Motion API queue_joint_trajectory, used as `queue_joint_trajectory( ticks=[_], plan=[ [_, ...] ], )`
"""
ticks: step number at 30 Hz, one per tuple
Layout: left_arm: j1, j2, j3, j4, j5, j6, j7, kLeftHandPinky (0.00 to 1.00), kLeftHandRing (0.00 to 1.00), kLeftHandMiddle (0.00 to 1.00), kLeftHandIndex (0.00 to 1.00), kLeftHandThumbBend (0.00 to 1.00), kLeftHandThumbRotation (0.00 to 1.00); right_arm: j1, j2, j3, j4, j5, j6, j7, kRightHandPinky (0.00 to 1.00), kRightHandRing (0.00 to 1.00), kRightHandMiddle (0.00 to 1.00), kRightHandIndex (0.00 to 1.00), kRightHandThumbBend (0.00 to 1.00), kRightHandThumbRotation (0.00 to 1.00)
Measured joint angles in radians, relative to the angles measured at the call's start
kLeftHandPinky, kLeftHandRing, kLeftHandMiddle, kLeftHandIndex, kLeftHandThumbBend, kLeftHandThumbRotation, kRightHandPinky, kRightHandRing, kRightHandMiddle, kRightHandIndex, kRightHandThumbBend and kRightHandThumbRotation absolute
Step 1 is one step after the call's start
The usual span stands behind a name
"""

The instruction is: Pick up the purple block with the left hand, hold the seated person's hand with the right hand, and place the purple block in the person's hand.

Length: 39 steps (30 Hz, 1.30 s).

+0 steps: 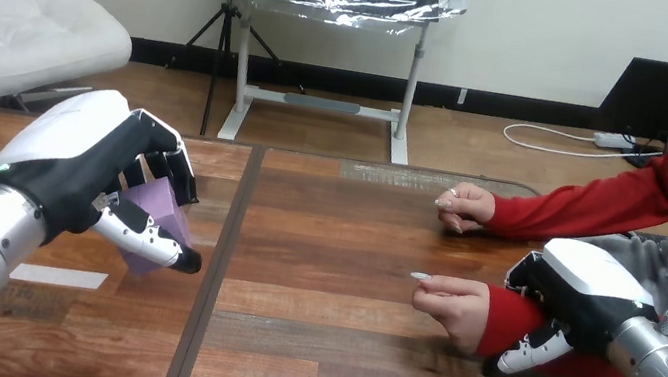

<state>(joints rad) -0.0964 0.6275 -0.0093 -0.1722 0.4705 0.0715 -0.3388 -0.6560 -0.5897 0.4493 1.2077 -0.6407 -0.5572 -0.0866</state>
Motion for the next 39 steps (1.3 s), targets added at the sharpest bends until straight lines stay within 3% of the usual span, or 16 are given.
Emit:
queue_joint_trajectory(
  ticks=[22,39],
  plan=[
    [-0.015,-0.007,0.0,0.024,-0.022,-0.039,0.009,0.32,0.34,0.38,0.4,0.76,0.0,0.0,-0.007,-0.063,-0.05,0.044,-0.007,0.038,0.18,0.21,0.26,0.27,0.84,0.22],
    [-0.04,-0.071,-0.001,0.027,-0.037,-0.032,0.062,0.35,0.36,0.4,0.4,0.75,0.0,-0.001,-0.008,-0.097,-0.122,0.08,-0.012,0.099,0.22,0.23,0.28,0.28,0.85,0.23]
  ],
)
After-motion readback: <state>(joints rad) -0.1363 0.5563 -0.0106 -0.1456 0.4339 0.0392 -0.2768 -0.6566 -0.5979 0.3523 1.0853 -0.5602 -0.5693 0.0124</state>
